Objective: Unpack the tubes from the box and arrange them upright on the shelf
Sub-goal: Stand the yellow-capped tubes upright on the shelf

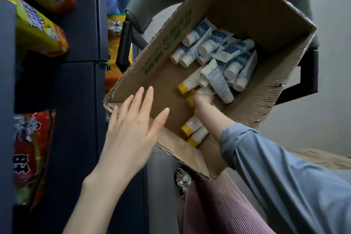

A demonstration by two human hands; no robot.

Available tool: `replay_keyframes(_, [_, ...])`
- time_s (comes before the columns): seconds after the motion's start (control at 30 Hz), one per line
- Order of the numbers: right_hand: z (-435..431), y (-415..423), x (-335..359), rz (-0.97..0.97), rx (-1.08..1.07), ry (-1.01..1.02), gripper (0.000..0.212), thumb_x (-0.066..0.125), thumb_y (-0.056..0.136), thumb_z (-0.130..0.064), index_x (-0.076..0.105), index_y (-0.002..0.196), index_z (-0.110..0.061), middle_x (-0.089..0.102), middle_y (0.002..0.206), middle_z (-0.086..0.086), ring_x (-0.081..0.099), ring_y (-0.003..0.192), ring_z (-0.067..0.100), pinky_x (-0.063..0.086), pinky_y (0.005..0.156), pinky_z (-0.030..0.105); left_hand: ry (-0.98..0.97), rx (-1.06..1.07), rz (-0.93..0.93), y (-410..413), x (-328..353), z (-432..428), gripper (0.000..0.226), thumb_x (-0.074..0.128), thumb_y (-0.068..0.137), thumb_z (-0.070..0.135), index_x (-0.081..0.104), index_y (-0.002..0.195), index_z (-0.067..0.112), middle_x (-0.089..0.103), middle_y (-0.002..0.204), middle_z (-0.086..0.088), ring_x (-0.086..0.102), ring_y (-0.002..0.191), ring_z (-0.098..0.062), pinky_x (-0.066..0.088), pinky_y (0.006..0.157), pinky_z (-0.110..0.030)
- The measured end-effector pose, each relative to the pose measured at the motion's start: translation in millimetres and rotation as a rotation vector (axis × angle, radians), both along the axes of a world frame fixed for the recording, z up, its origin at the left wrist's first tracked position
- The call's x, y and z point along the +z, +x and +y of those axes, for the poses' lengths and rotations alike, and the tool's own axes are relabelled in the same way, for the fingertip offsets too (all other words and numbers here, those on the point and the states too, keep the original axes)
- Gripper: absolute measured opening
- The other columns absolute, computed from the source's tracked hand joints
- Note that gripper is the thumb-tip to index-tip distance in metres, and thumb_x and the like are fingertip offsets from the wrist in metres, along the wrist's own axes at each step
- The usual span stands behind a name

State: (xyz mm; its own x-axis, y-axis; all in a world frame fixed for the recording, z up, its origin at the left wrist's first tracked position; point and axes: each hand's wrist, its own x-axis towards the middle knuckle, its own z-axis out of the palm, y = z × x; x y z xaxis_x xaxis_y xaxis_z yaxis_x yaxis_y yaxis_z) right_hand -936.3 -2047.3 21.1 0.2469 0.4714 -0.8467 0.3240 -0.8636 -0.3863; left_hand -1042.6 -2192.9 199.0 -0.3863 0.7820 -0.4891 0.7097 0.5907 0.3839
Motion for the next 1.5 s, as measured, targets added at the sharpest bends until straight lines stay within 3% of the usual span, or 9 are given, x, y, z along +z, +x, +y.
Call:
replay_keyframes(0.2, [0.5,-6.7,-7.2,-0.004,-0.171,-0.007,0.087,0.069,0.085,-0.028,0.013,0.148,-0.007,0.033,0.148,0.013,0.036,0.134,0.030,0.036,0.107,0.037,-0.001,0.025,-0.052,2.6,-2.9,-9.4,0.070,0.011,0.086,0.065,0.002,0.149,0.037,0.006,0.158,0.015,0.002,0.143,-0.001,0.004,0.116,-0.031])
replay_keyframes(0.3, [-0.4,-6.5,4.5,0.129,-0.289,-0.070,0.063,0.068,0.085,-0.018,0.036,0.138,-0.007,0.046,0.136,0.010,0.048,0.124,0.027,0.047,0.098,0.039,-0.004,0.033,-0.047,2.1,-2.7,-13.3,0.070,0.011,0.086,0.065,0.004,0.150,0.035,0.008,0.158,0.015,0.004,0.144,-0.002,0.007,0.117,-0.032])
replay_keyframes(0.47, [-23.9,-3.8,43.2,0.530,-0.445,-0.364,0.027,0.066,0.086,-0.010,0.053,0.109,-0.005,0.060,0.104,0.013,0.057,0.115,0.024,0.050,0.081,0.039,0.055,0.095,-0.066,3.9,-0.9,-12.9,0.069,0.014,0.087,0.064,0.014,0.150,0.033,0.020,0.155,0.015,0.013,0.141,-0.001,0.013,0.115,-0.031])
replay_keyframes(0.63, [-63.9,3.6,82.9,0.670,-0.187,-0.276,0.017,0.065,0.086,-0.005,0.058,0.101,0.000,0.067,0.090,0.013,0.066,0.080,0.019,0.057,0.078,0.032,0.097,0.154,-0.100,5.2,-0.1,-12.2,0.070,0.015,0.086,0.066,0.021,0.148,0.035,0.028,0.152,0.017,0.018,0.138,0.000,0.019,0.111,-0.031])
replay_keyframes(0.77, [-86.9,15.0,113.2,0.748,0.118,-0.090,0.042,0.066,0.086,-0.010,0.053,0.125,-0.004,0.066,0.116,0.015,0.065,0.104,0.025,0.053,0.092,0.035,0.118,0.220,-0.143,4.9,-0.4,-14.8,0.070,0.018,0.085,0.067,0.024,0.147,0.035,0.030,0.151,0.016,0.021,0.137,-0.001,0.023,0.107,-0.033])
replay_keyframes(0.9, [-92.6,21.0,140.5,0.769,0.312,0.098,0.047,0.068,0.083,-0.008,0.055,0.128,-0.011,0.066,0.117,0.012,0.063,0.110,0.024,0.050,0.096,0.038,0.186,0.374,-0.311,7.8,-1.9,-15.6,0.070,0.027,0.085,0.064,0.035,0.145,0.028,0.038,0.148,0.011,0.033,0.135,-0.005,0.029,0.109,-0.031])
replay_keyframes(1.03, [-90.4,18.4,156.9,0.832,0.441,0.246,0.045,0.066,0.082,0.002,0.057,0.124,-0.011,0.068,0.107,0.005,0.064,0.096,0.008,0.054,0.086,0.025,0.340,0.471,-0.455,11.1,1.4,-14.5,0.046,0.041,0.088,0.055,0.058,0.122,0.031,0.065,0.114,0.014,0.058,0.104,0.003,0.048,0.082,-0.014])
replay_keyframes(1.13, [-91.3,14.1,161.5,0.837,0.514,0.329,0.047,0.067,0.080,0.005,0.056,0.119,-0.018,0.067,0.102,-0.005,0.063,0.093,0.000,0.052,0.082,0.020,0.453,0.558,-0.498,11.7,3.4,-14.1,0.032,0.055,0.086,0.045,0.062,0.112,0.028,0.069,0.098,0.018,0.064,0.089,0.006,0.048,0.067,-0.009])
replay_keyframes(1.5, [-99.8,5.0,159.1,0.807,0.572,0.389,0.047,0.071,0.081,-0.006,0.055,0.123,-0.022,0.068,0.111,-0.005,0.064,0.105,0.010,0.053,0.089,0.029,0.573,0.696,-0.554,4.5,4.1,-17.6,0.036,0.066,0.077,0.042,0.066,0.108,0.022,0.073,0.097,0.007,0.071,0.084,-0.010,0.056,0.067,-0.031])
